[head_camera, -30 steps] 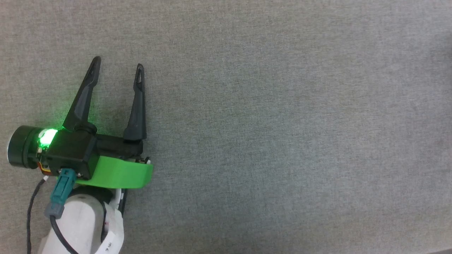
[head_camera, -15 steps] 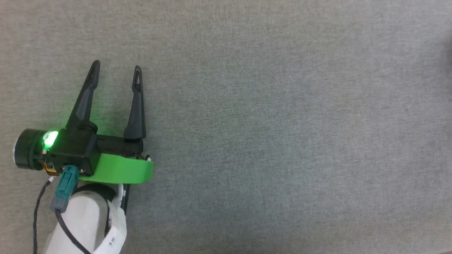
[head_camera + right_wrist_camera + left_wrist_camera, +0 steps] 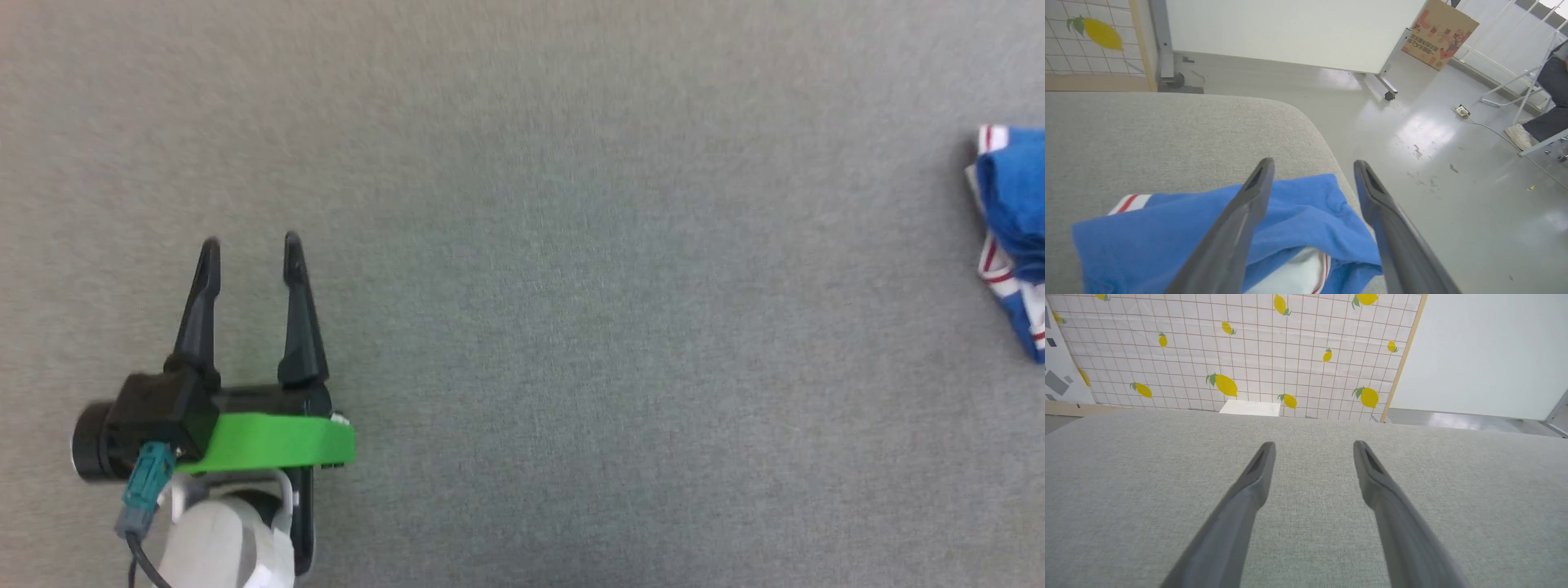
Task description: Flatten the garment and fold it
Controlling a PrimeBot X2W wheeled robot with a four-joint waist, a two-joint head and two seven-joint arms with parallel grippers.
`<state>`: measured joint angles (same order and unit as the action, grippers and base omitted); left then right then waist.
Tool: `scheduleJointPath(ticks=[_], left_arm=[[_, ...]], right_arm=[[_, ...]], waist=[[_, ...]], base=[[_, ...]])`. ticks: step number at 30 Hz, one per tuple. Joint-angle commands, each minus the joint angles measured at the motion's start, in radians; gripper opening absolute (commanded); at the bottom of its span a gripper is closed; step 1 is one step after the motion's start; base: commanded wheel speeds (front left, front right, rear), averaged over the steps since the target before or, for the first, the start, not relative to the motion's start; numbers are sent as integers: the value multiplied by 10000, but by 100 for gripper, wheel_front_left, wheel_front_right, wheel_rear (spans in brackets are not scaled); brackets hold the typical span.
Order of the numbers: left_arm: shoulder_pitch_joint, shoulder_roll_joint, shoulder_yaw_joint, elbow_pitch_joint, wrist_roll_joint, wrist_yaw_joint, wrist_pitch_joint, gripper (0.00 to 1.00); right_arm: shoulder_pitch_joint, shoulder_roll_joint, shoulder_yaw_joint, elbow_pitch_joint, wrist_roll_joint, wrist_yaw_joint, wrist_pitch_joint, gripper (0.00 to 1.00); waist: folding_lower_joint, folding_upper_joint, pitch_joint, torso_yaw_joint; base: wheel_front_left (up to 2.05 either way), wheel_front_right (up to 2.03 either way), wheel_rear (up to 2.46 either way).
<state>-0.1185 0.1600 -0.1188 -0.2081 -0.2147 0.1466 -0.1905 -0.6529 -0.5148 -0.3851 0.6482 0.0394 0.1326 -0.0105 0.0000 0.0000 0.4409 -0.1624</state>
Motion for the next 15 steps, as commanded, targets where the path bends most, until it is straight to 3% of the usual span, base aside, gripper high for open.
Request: scheduleJointPath(ticks=[1,4,15], left_arm=[[194,-48,37,81,-120,-5,-104,100],[415,-140,71,225,-318,-29,-215,100],[1033,-70,-57,589,61,126,-531,100]], right_arm=[[380,258,164,-377,313,-19,-56,100],[1058,794,350,-1422,759,-19,16,100],[4455,3779,585,-6789,1015,-19,722,100]], waist=[[0,0,-1332,368],[0,0,-1770,523],[0,0,-2923,1109]], base=[[0,0,0],[0,0,0],[0,0,0]])
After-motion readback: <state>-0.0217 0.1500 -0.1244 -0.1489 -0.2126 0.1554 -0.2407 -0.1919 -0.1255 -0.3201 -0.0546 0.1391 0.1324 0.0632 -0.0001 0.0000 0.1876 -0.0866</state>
